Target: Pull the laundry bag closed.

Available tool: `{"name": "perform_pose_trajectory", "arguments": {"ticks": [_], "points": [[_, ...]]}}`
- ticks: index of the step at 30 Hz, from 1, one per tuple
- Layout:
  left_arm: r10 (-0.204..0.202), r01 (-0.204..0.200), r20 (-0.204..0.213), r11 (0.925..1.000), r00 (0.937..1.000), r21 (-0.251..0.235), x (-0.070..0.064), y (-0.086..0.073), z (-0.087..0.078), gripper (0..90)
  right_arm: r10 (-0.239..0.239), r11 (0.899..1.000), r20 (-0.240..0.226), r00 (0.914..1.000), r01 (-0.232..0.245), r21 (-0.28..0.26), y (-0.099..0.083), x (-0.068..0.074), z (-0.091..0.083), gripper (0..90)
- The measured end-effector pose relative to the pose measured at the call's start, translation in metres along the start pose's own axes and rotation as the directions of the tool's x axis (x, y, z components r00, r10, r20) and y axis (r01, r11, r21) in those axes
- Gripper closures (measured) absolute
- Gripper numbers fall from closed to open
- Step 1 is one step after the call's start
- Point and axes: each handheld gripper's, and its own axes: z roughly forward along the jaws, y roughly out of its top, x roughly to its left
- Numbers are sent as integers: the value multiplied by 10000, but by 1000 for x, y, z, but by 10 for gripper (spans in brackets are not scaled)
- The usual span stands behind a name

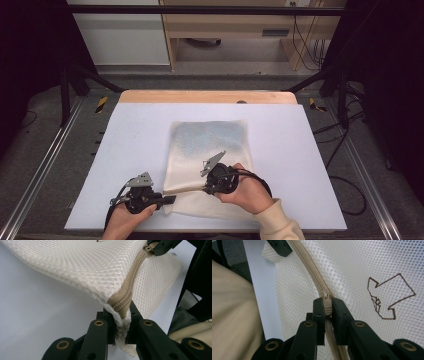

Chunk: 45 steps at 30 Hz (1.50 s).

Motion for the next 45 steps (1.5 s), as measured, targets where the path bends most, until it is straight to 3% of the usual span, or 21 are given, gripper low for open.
{"name": "perform_pose_trajectory", "arguments": {"ticks": [22, 45], "points": [[-6, 6, 56, 10000, 10000, 8, -1, 0, 1, 821, 257, 9996, 200, 9995, -255, -110, -10, -3, -5, 819], [175, -176, -69, 9998, 9998, -85, -4, 0, 1, 820, 244, 9955, 651, 9976, -183, -931, -24, 3, -8, 819]]}}
